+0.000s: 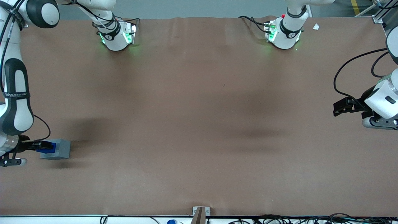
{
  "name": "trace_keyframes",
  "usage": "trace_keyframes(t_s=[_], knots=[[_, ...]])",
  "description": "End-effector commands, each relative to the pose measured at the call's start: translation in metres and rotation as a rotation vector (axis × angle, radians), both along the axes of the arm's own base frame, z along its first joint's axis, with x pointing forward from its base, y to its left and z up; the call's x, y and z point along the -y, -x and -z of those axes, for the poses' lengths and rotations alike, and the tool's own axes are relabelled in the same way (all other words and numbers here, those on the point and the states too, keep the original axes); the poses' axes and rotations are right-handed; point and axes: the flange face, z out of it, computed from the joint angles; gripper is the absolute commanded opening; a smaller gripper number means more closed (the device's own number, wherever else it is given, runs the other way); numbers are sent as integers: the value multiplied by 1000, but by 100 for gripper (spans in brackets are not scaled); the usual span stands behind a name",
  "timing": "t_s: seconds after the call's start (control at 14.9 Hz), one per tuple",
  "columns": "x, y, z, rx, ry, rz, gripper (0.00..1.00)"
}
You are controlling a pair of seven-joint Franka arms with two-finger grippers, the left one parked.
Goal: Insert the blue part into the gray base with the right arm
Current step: 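Open the right gripper and raise it off the block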
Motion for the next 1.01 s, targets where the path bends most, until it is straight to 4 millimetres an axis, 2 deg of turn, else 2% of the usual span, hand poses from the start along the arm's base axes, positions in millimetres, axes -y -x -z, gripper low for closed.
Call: trace_keyframes(t_s=[0.0, 0.07, 0.13, 0.27, 0.4, 0.54, 0.6, 0.74, 0.87, 0.94], knots=[[-15, 12, -63, -22, -41, 43, 100], [-16, 18, -87, -33, -45, 70, 100], [-25, 26, -111, -60, -52, 71, 100], [-46, 44, -171, -84, -51, 127, 100], [-87, 67, -226, -119, -36, 181, 100], [-128, 106, -274, -93, -19, 212, 100], [-141, 125, -288, -75, -16, 209, 100], [-180, 148, -306, -33, -8, 215, 100], [-203, 149, -309, -25, 5, 238, 100], [-207, 147, -314, -12, 27, 235, 100]])
